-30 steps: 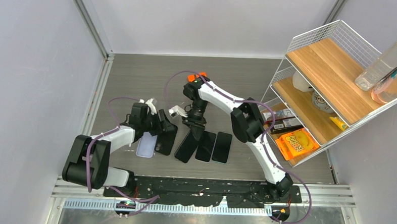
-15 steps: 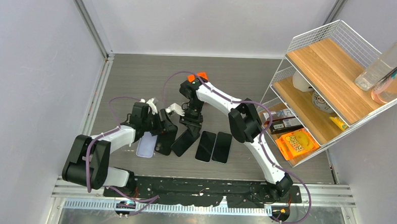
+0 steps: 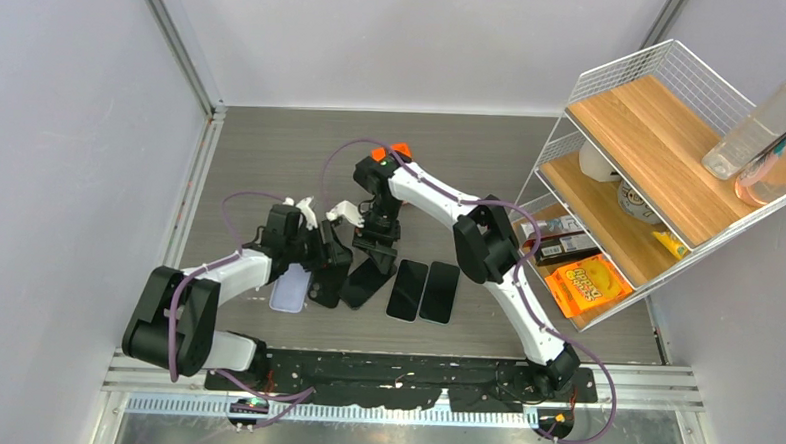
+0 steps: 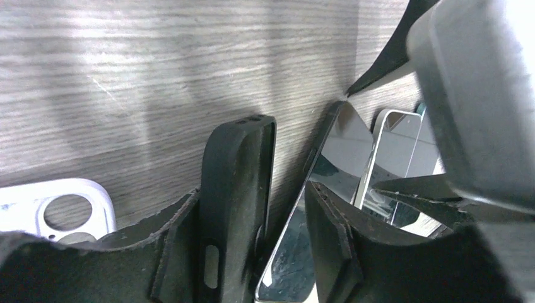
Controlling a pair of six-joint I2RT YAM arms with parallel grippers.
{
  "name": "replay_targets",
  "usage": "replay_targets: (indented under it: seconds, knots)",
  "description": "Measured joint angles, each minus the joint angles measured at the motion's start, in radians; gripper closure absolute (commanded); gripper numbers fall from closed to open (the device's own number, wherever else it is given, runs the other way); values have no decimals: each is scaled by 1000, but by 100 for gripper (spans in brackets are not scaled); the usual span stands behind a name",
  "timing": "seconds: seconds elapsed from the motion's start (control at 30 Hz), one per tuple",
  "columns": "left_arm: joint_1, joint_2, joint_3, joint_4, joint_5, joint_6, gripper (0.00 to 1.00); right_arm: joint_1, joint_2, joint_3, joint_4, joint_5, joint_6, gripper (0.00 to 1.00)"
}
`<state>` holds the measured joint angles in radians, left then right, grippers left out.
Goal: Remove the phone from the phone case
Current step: Place the phone at the center of the board.
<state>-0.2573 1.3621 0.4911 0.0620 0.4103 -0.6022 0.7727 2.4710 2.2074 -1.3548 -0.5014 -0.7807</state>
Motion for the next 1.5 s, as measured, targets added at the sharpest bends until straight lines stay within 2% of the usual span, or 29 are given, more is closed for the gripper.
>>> replay_targets:
  seconds: [0.23,0.6,0.87,1.5]
  knots:
    - [-35,0,1,-71,-2,26,78,0,-30,-43,40,14,4,19]
    - [-64,-35,6,-172,-19,57,100,-24,-75,-117,79,51,26,19]
    - [-121,-70,61,-240,-35,84,100,-34,-111,-184,93,71,31,18]
    - [-134,-80,81,-291,-154,179,100,-34,-124,-203,101,74,32,17]
